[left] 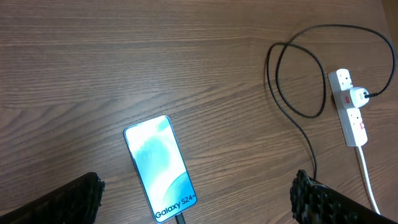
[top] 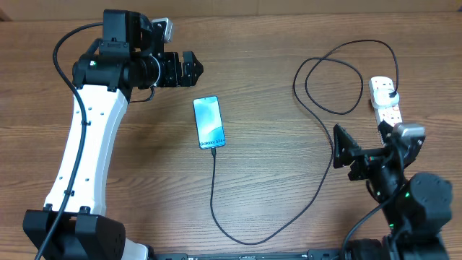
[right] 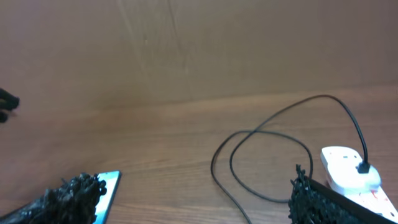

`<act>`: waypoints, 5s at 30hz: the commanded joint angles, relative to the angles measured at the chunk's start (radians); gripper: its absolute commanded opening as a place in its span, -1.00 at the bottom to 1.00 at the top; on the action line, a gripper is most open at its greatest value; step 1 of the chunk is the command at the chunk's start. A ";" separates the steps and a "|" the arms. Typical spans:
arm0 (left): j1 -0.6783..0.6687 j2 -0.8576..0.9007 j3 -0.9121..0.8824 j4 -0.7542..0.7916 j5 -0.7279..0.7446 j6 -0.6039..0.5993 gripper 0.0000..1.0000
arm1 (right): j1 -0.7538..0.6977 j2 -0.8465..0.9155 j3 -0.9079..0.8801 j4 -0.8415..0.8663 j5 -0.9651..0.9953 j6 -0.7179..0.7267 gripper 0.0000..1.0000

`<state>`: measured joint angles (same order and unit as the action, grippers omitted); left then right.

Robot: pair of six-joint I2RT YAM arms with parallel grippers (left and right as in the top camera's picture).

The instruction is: Plug charger to phone and switch on socket

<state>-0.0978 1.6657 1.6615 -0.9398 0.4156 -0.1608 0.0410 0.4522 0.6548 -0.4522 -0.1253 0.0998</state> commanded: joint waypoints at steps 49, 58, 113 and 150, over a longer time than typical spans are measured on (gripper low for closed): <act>0.004 -0.010 0.008 0.002 0.010 0.011 0.99 | 0.005 -0.449 -0.647 0.378 0.020 0.000 1.00; 0.004 -0.010 0.008 0.002 0.010 0.011 0.99 | 0.005 -0.449 -0.647 0.378 0.020 0.000 0.99; 0.076 -1.138 -1.146 0.845 -0.345 0.143 0.99 | 0.005 -0.449 -0.647 0.378 0.020 0.000 0.99; 0.098 -1.662 -1.657 0.863 -0.438 0.333 0.99 | 0.005 -0.449 -0.647 0.378 0.020 0.000 1.00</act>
<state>-0.0101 0.0158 0.0086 -0.0776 -0.0124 0.1585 0.0410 0.0128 0.0185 -0.0788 -0.1150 0.1005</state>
